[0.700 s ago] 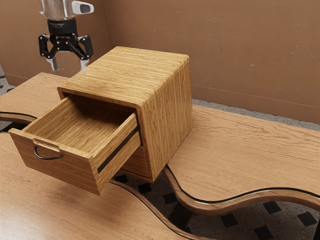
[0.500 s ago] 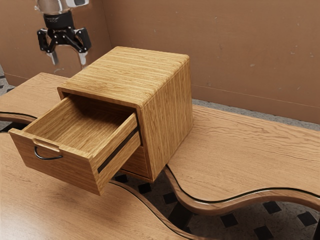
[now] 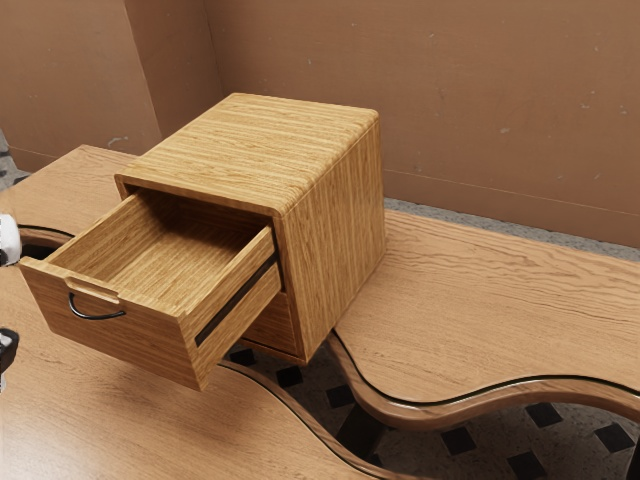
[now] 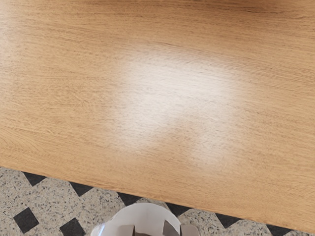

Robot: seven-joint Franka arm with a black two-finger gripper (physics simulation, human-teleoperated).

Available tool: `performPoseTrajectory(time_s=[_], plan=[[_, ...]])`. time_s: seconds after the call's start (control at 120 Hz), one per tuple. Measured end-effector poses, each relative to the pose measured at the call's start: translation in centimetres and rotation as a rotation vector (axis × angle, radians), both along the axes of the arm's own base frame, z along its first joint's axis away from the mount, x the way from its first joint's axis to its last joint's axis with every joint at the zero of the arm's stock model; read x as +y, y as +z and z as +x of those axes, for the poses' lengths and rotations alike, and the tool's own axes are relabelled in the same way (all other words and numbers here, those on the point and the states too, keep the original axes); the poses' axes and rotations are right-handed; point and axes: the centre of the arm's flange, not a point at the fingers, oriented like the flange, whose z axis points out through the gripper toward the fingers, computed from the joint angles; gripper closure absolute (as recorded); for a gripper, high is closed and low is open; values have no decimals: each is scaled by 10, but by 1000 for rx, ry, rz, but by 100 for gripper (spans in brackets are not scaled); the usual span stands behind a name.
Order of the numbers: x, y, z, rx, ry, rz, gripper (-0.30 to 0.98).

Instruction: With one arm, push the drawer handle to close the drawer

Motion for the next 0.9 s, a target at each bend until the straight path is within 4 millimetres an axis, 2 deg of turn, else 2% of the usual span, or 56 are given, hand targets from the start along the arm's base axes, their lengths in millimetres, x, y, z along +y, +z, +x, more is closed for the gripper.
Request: performPoseTrajectory(time_s=[0.167, 0.392, 0.5, 0.9], plan=[[3, -19, 16, -32, -17, -19, 74], [12, -37, 63, -30, -27, -48, 77], [20, -34, 80, -51, -35, -59, 78], [27, -38, 119, -62, -108, -12, 78]])
